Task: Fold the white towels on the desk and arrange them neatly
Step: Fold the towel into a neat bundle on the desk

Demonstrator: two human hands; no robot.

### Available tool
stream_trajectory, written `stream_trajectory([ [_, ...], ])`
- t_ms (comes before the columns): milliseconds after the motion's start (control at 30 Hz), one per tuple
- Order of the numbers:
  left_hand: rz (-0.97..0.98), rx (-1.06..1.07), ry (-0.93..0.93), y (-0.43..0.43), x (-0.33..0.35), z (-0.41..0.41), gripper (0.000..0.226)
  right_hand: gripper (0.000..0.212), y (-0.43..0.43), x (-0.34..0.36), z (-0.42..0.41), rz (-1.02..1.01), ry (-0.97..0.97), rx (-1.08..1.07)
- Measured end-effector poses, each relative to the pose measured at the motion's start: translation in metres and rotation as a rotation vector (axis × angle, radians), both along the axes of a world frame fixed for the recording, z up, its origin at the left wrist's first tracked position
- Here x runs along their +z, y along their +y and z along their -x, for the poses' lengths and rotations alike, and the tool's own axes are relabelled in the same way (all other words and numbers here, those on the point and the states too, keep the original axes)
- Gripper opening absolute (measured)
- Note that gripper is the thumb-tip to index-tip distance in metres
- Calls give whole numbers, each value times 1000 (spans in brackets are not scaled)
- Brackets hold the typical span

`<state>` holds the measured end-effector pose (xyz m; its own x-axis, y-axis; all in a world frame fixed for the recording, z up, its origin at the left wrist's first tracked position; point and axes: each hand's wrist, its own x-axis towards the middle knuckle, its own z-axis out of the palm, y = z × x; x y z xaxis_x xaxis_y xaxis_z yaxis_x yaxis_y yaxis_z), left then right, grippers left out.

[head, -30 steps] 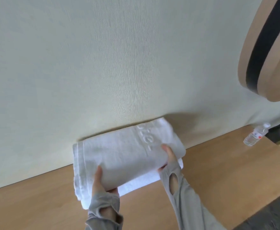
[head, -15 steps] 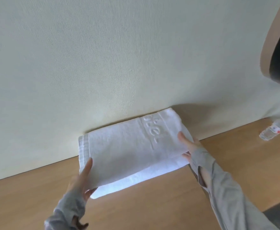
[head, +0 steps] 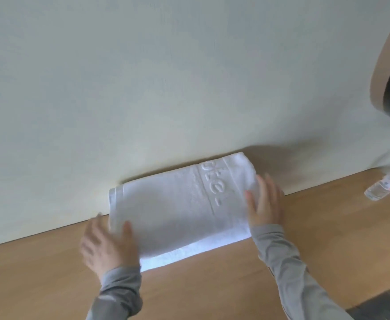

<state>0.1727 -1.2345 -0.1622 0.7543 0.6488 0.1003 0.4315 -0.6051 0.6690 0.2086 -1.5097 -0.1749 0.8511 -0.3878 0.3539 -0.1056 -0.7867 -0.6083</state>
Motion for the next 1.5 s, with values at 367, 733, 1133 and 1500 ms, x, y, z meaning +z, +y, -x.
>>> stream_trajectory([
  [367, -544, -792, 277, -11, -28, -58, 61, 55, 52, -5, -50, 564, 455, 504],
  [733, -552, -855, 408, 18, 24, -68, 61, 53, 76, 38, -55, 472, 542, 498],
  [1133, -615, -383, 308, 209, 151, 22, 59, 50, 270, 167, -24, 527, 91, 720],
  [1500, -655, 23, 200, 493, 267, 238, 59, 50, 554, 276, 110, 571, -166, 980],
])
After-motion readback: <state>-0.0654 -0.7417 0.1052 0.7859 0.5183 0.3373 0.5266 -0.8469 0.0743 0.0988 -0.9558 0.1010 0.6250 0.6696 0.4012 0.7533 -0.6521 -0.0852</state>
